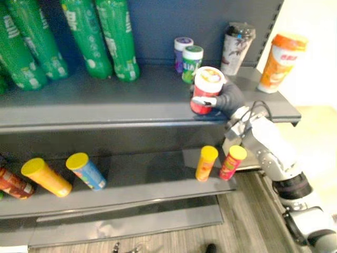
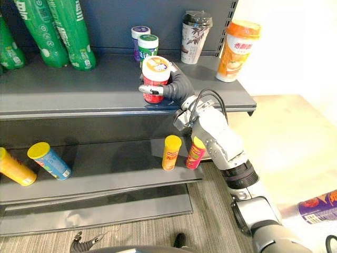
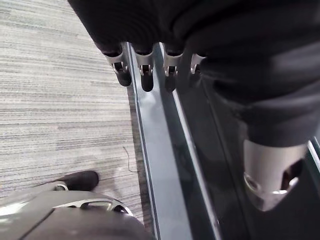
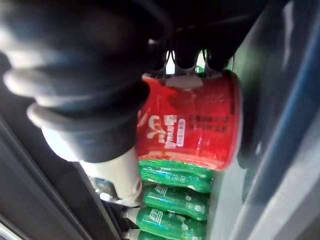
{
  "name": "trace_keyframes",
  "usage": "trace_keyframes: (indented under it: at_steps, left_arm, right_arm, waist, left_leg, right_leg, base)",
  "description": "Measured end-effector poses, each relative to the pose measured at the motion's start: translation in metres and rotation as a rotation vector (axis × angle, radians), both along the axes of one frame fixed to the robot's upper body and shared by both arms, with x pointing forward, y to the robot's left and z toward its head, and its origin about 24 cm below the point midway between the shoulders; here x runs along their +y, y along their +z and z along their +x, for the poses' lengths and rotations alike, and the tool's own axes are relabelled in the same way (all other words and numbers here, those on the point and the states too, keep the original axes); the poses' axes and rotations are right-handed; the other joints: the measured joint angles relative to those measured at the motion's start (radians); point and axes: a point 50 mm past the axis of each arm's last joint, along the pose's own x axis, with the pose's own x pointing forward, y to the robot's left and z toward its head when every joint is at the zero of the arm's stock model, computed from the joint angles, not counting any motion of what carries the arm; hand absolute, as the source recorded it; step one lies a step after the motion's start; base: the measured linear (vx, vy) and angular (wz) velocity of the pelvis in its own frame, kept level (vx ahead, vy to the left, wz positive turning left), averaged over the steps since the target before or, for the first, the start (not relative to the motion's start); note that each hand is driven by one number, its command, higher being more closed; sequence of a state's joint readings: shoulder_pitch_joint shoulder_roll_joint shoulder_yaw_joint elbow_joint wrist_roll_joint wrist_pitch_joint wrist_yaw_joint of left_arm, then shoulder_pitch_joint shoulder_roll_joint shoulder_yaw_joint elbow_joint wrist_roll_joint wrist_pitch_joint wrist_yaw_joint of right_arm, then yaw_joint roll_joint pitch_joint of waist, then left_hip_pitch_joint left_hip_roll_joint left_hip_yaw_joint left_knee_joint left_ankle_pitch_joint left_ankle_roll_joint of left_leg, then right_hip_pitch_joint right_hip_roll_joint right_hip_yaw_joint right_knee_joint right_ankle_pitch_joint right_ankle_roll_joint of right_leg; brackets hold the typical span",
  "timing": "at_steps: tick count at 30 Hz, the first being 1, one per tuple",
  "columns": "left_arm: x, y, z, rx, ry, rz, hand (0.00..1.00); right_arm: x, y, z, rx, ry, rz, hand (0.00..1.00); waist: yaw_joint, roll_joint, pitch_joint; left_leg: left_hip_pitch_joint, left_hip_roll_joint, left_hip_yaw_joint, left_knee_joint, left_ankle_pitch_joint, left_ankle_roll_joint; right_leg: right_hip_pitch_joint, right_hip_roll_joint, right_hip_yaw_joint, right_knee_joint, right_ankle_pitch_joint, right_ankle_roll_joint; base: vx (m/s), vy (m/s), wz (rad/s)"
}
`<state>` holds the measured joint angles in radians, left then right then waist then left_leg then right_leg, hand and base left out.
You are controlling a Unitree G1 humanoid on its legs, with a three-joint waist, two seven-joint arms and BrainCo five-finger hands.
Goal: Put the gum and the chips on the shelf.
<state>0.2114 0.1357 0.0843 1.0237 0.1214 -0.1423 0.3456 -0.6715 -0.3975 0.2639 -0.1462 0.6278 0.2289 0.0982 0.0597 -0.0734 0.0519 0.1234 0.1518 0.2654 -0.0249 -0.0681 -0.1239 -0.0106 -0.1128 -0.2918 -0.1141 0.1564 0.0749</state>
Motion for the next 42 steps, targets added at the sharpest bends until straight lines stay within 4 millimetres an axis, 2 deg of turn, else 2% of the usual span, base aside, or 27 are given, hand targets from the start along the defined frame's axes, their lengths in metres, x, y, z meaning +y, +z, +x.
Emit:
trace_keyframes:
  at_steps: [6,18,26,32,33,37,38,39,40,41,42]
  left_arm:
    - [0.000,0.000,-0.001,0.004,0.002,0.001,0.00]
    - [0.002,0.002,0.001,0.001,0.001,0.009,0.00]
    - [0.002,0.003,0.000,-0.005,-0.001,0.008,0.00]
    - [0.000,0.002,0.001,-0.005,-0.011,0.003,0.00]
    - [0.001,0.002,0.000,-0.003,-0.011,0.004,0.00]
    - [0.002,0.003,0.002,-0.005,-0.017,0.006,0.00]
    - [-0.002,0.002,0.002,-0.004,-0.024,-0.004,0.00]
    - [-0.001,0.003,0.003,-0.005,-0.025,-0.001,0.00]
    - [0.000,0.003,0.003,-0.003,-0.024,0.001,0.00]
    - [-0.001,0.003,0.003,-0.004,-0.024,-0.004,0.00]
    - [-0.003,0.003,0.004,-0.008,-0.025,-0.009,0.00]
  right_arm:
    - [0.009,0.000,0.006,0.024,-0.008,-0.009,1.00]
    - [0.006,-0.002,0.024,0.043,-0.107,-0.054,1.00]
    - [0.001,-0.003,0.038,0.060,-0.163,-0.069,1.00]
    - [-0.002,0.003,0.047,0.043,-0.208,-0.099,1.00]
    - [-0.003,0.003,0.048,0.045,-0.211,-0.099,0.00]
    - [-0.004,0.006,0.051,0.045,-0.225,-0.102,0.00]
    - [-0.005,0.008,0.051,0.037,-0.232,-0.101,0.00]
    - [-0.005,0.009,0.051,0.028,-0.235,-0.111,0.00]
    - [-0.005,0.009,0.051,0.027,-0.235,-0.112,0.00]
    - [-0.004,0.011,0.051,0.019,-0.231,-0.112,0.00]
    - [-0.003,0.015,0.051,0.008,-0.229,-0.111,0.00]
  waist:
    - [0.000,-0.001,0.000]
    - [0.018,-0.012,0.007]
    - [0.026,-0.008,0.018]
    - [0.031,-0.006,0.022]
    - [0.031,-0.006,0.022]
    - [0.035,-0.004,0.031]
    - [0.035,0.009,0.030]
    - [0.033,0.003,0.032]
    - [0.033,0.005,0.033]
    - [0.037,0.002,0.030]
    - [0.049,0.010,0.036]
  left_leg:
    - [-0.004,0.003,-0.025,-0.011,0.013,-0.002]
    - [-0.027,0.024,-0.062,-0.025,0.027,-0.015]
    - [-0.034,0.034,-0.084,-0.027,0.028,-0.015]
    - [-0.040,0.045,-0.088,-0.052,0.028,-0.013]
    - [-0.040,0.048,-0.091,-0.052,0.029,-0.013]
    - [-0.045,0.064,-0.096,-0.055,0.029,-0.013]
    - [-0.056,0.085,-0.109,-0.061,0.030,-0.011]
    - [-0.061,0.083,-0.113,-0.056,0.032,-0.014]
    - [-0.060,0.083,-0.114,-0.056,0.035,-0.015]
    - [-0.059,0.088,-0.115,-0.059,0.040,-0.014]
    - [-0.063,0.094,-0.115,-0.064,0.040,-0.013]
  right_leg:
    - [0.007,0.001,-0.026,0.000,-0.003,-0.004]
    - [0.011,0.019,-0.069,0.000,-0.023,-0.022]
    - [0.010,0.025,-0.089,0.000,-0.023,-0.022]
    - [-0.006,0.034,-0.092,0.000,-0.026,-0.023]
    - [-0.004,0.039,-0.096,0.000,-0.026,-0.024]
    - [-0.008,0.058,-0.100,0.000,-0.037,-0.026]
    - [-0.016,0.071,-0.104,0.017,-0.043,-0.036]
    - [-0.037,0.066,-0.093,0.066,-0.056,-0.065]
    - [-0.034,0.071,-0.100,0.063,-0.063,-0.072]
    - [-0.028,0.083,-0.104,0.041,-0.063,-0.072]
    - [-0.021,0.099,-0.104,0.003,-0.069,-0.064]
  base:
    - [-0.01,-0.010,0.12]
    - [-0.02,-0.019,0.09]
    - [0.00,-0.007,0.02]
    - [0.00,-0.004,0.01]
    - [0.02,-0.018,0.09]
    - [0.01,-0.022,0.02]
    - [0.04,-0.044,0.15]
    - [0.04,-0.044,0.21]
    - [0.03,-0.015,0.16]
    - [0.02,-0.039,-0.01]
    - [0.00,-0.054,-0.14]
